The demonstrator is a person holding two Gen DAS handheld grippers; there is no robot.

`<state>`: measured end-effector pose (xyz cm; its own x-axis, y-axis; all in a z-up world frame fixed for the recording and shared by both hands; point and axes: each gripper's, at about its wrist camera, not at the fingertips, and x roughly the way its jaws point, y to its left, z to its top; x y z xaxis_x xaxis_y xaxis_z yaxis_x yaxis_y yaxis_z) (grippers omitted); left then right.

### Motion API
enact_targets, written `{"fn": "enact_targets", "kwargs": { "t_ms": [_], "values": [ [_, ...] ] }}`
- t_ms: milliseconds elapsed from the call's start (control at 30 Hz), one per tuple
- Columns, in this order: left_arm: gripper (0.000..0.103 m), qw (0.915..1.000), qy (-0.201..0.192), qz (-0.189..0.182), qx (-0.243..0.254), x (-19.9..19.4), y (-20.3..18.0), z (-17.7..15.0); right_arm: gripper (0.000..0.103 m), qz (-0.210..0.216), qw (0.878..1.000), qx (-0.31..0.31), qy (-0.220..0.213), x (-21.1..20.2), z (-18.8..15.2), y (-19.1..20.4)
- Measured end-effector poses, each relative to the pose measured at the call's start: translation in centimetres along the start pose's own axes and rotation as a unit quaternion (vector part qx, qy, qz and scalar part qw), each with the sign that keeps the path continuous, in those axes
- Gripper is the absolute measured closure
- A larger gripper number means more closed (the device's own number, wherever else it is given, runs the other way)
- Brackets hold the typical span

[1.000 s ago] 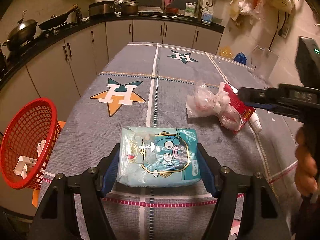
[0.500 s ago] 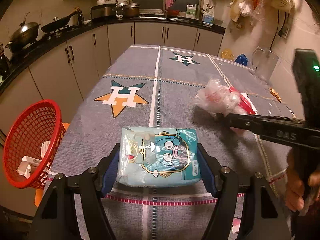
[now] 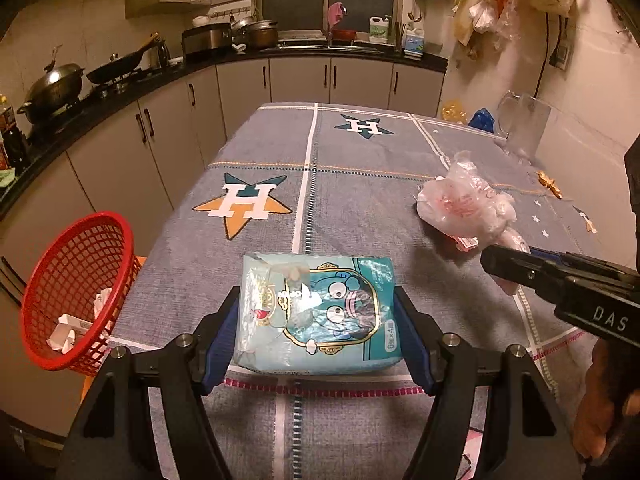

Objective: Collect trash
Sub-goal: 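Carry the wet-wipe pack and clear bag over the red basket with both grippers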

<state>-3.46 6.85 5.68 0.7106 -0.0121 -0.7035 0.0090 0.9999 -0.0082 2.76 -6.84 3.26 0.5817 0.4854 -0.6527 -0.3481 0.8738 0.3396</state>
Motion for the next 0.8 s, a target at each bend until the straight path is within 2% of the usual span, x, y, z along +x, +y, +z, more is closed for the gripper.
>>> {"fn": "enact_targets", "kwargs": {
  "t_ms": [200,467,800],
  "values": [
    [0.033,1.0000,-0.001,0.004,0.002,-0.2,-0.2,-0.2,0.072,0.015,1.000,0.002,0.017,0.8,-0.4,0.0],
    [0.033,1.0000,0.002,0.005,0.001,0.0,-0.2,-0.2,0.072,0.020,1.000,-0.002,0.006,0.2,-0.4,-0.3],
    [0.033,0.9998,0.012,0.010,-0.012,0.9,1.0,-0.2,0.072,0.020,1.000,-0.004,0.014,0.4,-0.8,-0.3]
  ]
}}
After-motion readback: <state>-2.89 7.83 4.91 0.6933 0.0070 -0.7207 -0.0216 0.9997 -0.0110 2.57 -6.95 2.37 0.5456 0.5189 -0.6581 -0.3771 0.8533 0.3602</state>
